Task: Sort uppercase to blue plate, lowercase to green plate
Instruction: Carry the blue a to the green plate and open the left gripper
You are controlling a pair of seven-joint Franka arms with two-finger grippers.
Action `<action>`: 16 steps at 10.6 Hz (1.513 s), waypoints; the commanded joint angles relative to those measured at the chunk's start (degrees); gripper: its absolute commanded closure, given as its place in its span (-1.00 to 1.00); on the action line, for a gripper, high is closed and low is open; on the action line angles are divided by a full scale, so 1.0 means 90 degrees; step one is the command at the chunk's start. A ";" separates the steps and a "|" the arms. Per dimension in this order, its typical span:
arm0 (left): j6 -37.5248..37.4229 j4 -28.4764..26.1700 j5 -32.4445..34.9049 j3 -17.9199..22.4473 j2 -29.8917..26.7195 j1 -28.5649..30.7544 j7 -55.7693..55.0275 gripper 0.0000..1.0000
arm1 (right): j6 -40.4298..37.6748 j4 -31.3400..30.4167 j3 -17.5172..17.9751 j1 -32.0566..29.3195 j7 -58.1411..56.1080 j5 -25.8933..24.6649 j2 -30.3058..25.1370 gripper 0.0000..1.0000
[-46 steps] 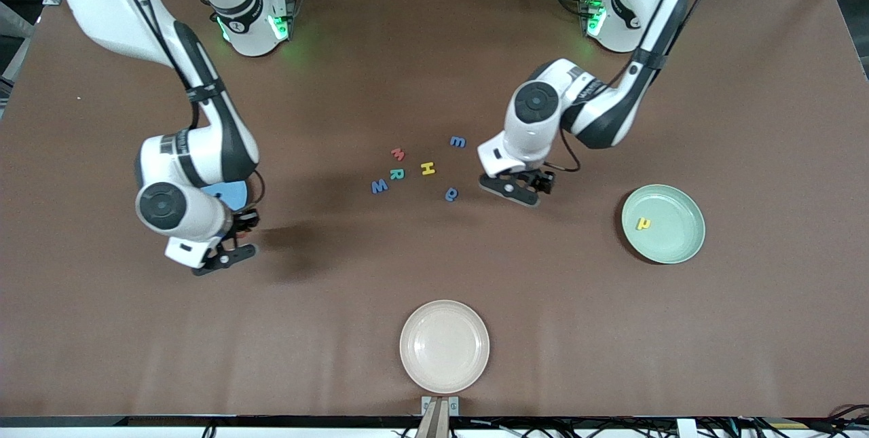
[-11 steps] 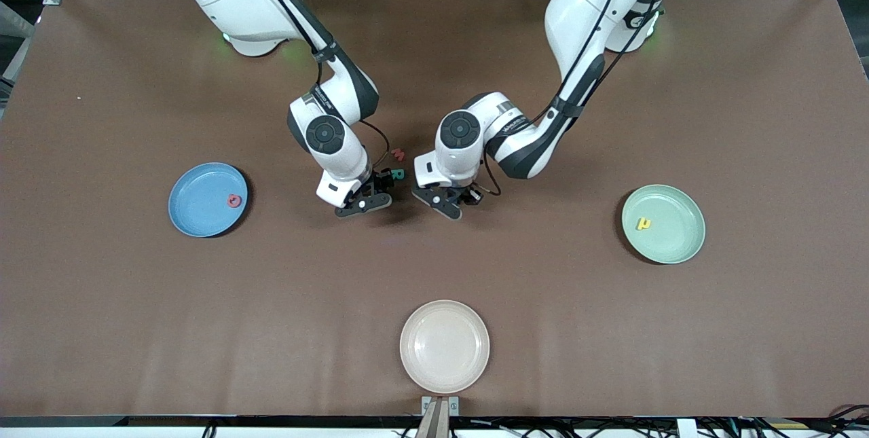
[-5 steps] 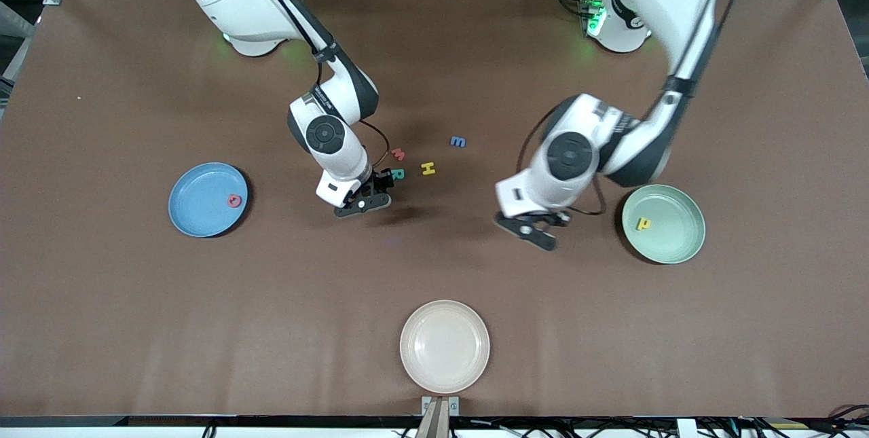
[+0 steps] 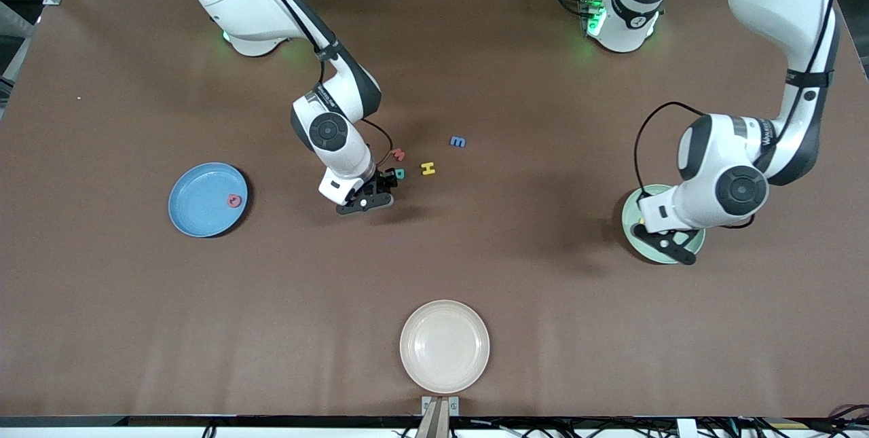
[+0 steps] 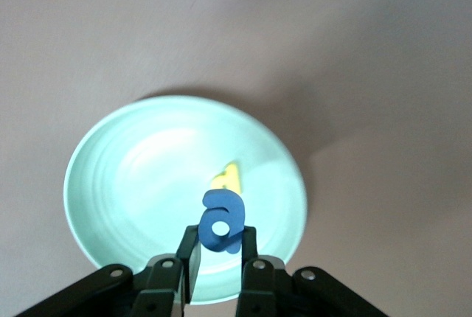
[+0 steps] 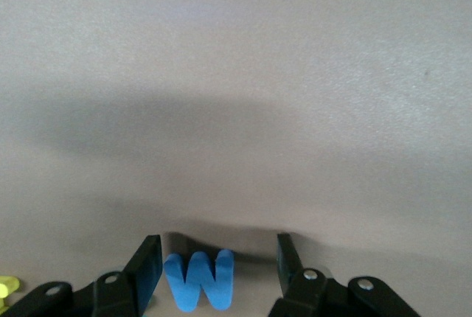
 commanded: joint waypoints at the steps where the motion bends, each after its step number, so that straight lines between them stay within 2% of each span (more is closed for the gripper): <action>1: 0.0711 -0.0564 -0.0159 0.0403 -0.0027 -0.0088 0.0083 0.61 | 0.0138 0.0038 0.0041 0.0110 0.0194 -0.0044 0.0117 -0.42; 2: 0.0888 -0.0624 -0.0159 0.0462 0.0003 -0.0088 0.0083 0.12 | 0.0138 0.0038 0.0041 0.0120 0.0184 -0.0093 0.0126 -0.42; 3: 0.0900 -0.0615 -0.0159 0.0473 -0.0006 -0.0078 0.0083 -0.99 | 0.0138 0.0028 0.0041 0.0139 0.0174 -0.0122 0.0127 -0.43; 5: 0.0890 -0.0586 -0.0159 0.0473 -0.0094 -0.0146 0.0064 -1.00 | 0.0129 -0.0001 0.0041 0.0139 0.0077 -0.0200 0.0127 -0.44; 7: 0.0890 -0.0537 -0.0159 0.0434 -0.0288 -0.0263 0.0015 -1.00 | 0.0119 -0.0030 0.0032 0.0130 0.0076 -0.0512 0.0117 -0.44; 10: 0.0842 -0.0546 -0.0159 0.0395 -0.0640 -0.0537 0.0054 -1.00 | 0.0041 -0.0040 0.0003 0.0100 0.0047 -0.0805 0.0107 -0.36; 16: 0.0053 -0.0566 -0.0422 0.0395 -0.1362 -0.0537 0.0044 -1.00 | -0.0047 -0.0099 -0.0007 0.0052 -0.0070 -0.0826 0.0078 -0.23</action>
